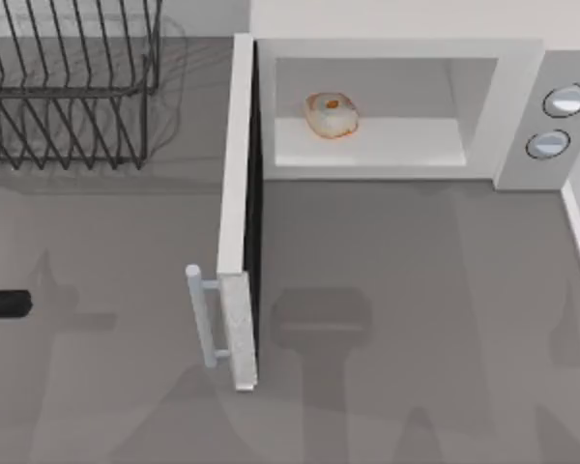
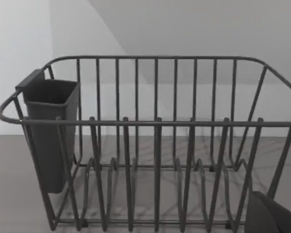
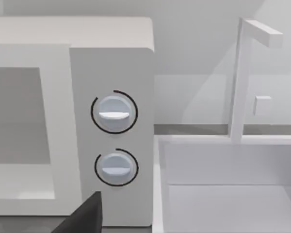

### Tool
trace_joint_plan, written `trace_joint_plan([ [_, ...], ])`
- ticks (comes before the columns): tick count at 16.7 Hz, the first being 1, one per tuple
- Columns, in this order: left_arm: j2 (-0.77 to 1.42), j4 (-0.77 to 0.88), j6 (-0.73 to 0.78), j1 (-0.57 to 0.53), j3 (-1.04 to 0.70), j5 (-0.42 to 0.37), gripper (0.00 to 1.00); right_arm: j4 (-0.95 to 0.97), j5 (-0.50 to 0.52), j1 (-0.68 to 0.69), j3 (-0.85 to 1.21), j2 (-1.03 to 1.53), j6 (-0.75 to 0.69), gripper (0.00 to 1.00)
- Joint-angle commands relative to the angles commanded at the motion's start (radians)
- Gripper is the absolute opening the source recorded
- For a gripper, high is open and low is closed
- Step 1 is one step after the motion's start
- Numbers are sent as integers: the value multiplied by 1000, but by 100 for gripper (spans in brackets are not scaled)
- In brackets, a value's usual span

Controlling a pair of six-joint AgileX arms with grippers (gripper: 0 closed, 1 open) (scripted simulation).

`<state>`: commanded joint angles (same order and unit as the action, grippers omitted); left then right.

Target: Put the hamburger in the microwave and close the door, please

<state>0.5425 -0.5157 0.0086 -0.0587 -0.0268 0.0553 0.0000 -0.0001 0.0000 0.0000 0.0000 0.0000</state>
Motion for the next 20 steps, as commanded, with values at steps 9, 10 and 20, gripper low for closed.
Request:
trace_joint_plan([
  [9,-55,135,-1,176,-78,-176,0,0,0,0,0,0,0,100],
  [10,-55,135,-1,176,-78,-176,0,0,0,0,0,0,0,100],
  [20,196,427,-166,-77,-330,14,0,0,0,0,0,0,0,100],
])
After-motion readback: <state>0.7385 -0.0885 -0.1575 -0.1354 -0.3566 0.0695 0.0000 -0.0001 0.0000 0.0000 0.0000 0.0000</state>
